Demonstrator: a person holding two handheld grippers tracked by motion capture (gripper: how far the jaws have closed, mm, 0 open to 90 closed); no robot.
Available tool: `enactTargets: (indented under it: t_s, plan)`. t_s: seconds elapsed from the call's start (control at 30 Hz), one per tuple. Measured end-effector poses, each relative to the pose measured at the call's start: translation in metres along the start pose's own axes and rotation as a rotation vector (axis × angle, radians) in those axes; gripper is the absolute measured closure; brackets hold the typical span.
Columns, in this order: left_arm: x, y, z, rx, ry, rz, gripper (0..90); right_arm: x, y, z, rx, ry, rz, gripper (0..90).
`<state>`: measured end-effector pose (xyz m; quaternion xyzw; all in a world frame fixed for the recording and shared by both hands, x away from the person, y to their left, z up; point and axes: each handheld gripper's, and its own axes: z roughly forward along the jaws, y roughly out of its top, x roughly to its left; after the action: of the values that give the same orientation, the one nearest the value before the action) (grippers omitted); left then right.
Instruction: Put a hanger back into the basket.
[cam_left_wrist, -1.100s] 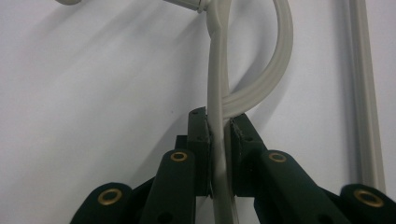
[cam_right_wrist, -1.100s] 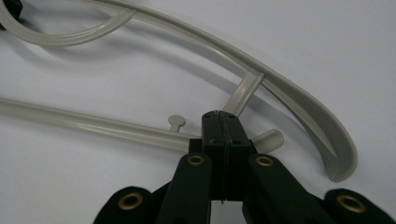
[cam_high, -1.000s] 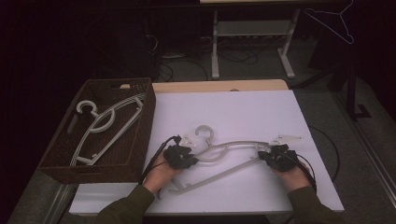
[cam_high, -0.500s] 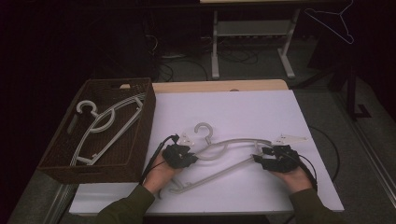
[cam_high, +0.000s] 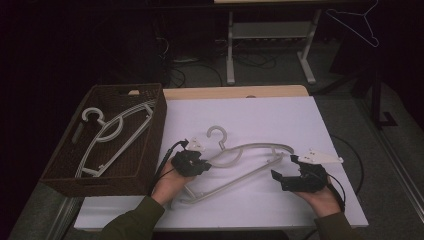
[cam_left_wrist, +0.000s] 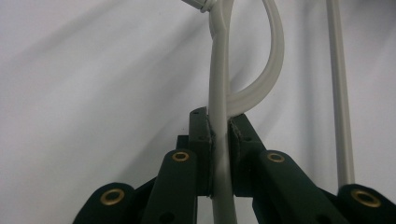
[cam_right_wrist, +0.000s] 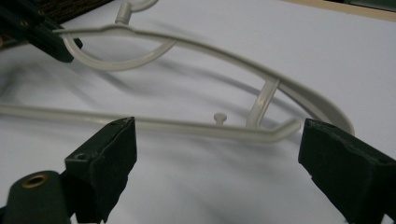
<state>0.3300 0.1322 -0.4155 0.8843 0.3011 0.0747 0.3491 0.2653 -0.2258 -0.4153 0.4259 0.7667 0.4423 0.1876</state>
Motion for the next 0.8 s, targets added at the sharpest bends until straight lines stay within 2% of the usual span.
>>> enactTargets:
  t_s: [0.1, 0.3, 0.4, 0.8]
  plan:
    - [0.0, 0.004, -0.005, -0.02, -0.001, -0.01, 81.9, 0.0, -0.004, -0.005, -0.005, -0.003, 0.001, 10.5]
    - [0.003, 0.012, -0.014, -0.026, 0.011, -0.02, 82.0, -0.002, -0.007, -0.013, -0.037, -0.018, 0.013, 9.1]
    - [0.004, 0.018, -0.02, -0.035, 0.012, -0.037, 82.0, -0.004, -0.007, -0.015, -0.045, -0.02, 0.015, 8.9]
    - [0.012, 0.045, -0.051, -0.065, 0.058, -0.031, 82.0, -0.008, -0.007, -0.017, -0.059, -0.025, 0.016, 8.0]
